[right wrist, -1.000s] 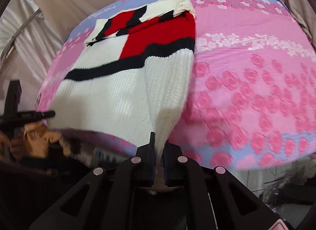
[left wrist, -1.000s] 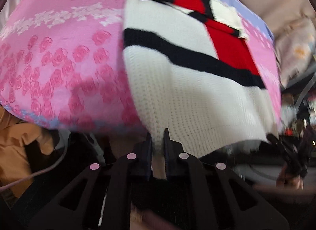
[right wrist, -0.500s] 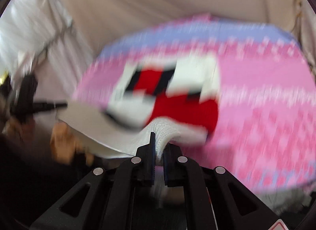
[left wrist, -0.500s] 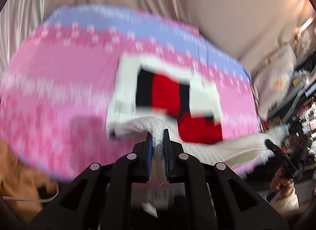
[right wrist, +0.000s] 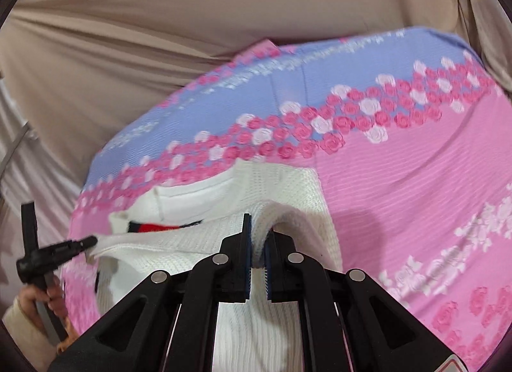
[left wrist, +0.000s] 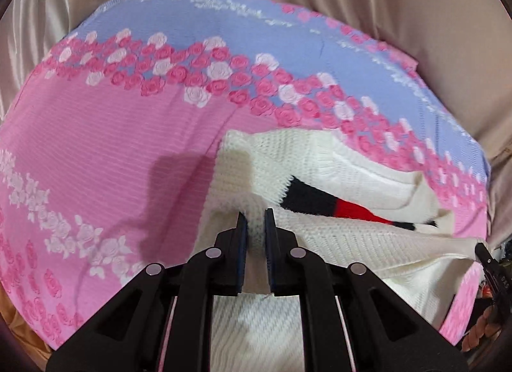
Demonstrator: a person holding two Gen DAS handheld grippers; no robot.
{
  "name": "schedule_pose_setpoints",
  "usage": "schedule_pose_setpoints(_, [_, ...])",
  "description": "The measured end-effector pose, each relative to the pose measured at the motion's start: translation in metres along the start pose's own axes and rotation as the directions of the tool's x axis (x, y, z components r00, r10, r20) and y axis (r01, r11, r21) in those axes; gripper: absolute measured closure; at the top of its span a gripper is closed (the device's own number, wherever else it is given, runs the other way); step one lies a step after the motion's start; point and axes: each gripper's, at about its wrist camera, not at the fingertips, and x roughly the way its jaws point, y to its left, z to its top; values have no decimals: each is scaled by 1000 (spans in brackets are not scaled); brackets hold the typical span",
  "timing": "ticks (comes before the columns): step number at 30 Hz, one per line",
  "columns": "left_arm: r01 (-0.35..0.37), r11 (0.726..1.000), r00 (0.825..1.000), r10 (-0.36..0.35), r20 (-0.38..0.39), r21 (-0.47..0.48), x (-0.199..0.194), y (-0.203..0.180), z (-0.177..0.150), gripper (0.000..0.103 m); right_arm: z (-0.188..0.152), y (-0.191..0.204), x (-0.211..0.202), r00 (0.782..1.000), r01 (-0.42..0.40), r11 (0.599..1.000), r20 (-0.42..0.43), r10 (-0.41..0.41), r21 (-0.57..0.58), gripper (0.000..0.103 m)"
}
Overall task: Fold small clothes
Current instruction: 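Lift the hem with both grippers and fold it toward the collar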
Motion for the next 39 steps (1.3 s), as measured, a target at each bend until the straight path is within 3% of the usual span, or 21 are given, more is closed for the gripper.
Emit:
schedule_pose_setpoints(4, [1,999,1000,0,18,-45,8,-3,8,90,5,-9,21,1000,8,999,-12,-8,54,97])
schedule_pose_setpoints(6, [-14,996,999,18,43,-90,15,-3,14,78,9,-11,26,1000,-10,997,-3,10,75,95])
schedule_pose_setpoints(7, [-44,995,998,48,36,-91,20,-4,16,64,11,-12,32,1000,-16,996,-1,16,90,93])
schedule_pose_setpoints(8, [-91,993,995,93,25,-73,24,-7,17,59,13,-12,36,1000,-11,995,-2,12,98,89])
schedule_pose_setpoints(10, [-112,993,993,113,33,-30,23,-12,14,57,15,-9,38,996,80,993,18,-82,88,63])
schedule_pose_setpoints(11, [-131,991,991,130,43,2,19,-16,10,52,13,-7,32,992,116,990,47,-120,78,57])
schedule_pose_setpoints(14, [-180,981,983,177,54,73,6,-22,-7,45,0,-3,11,982,153,987,103,-156,38,52])
schedule_pose_setpoints(18, [-196,978,981,194,23,72,-9,-17,-45,34,-46,-10,-8,978,206,978,30,-206,-8,52])
schedule_pose_setpoints(22, [-158,987,984,154,-89,-41,-3,14,-94,30,-105,-38,-12,973,207,976,-116,-198,66,52])
schedule_pose_setpoints(24, [-141,987,986,133,-104,-81,0,24,-109,27,-127,-45,-8,966,205,975,-176,-187,87,52])
schedule_pose_setpoints(28, [-116,988,986,104,-128,-97,3,28,-119,22,-141,-43,0,967,174,978,-209,-148,112,48])
schedule_pose_setpoints(30, [-106,991,986,93,-138,-87,8,28,-116,24,-137,-39,4,968,170,980,-202,-147,100,48])
schedule_pose_setpoints(32, [-133,988,981,120,-152,-80,11,31,-112,49,-130,-37,13,968,165,982,-208,-144,89,61])
schedule_pose_setpoints(33, [-124,989,981,110,-159,-82,9,33,-110,59,-128,-37,14,968,157,983,-210,-135,92,86])
schedule_pose_setpoints(34, [-110,991,981,95,-170,-81,7,34,-110,80,-125,-37,15,970,143,984,-214,-118,106,86])
schedule_pose_setpoints(35, [-66,994,981,49,-187,-86,1,38,-109,90,-122,-36,11,972,142,983,-204,-116,116,87])
schedule_pose_setpoints(39, [-53,998,979,47,-199,-23,-22,39,-114,92,-118,-27,-17,973,160,985,-177,-145,69,90])
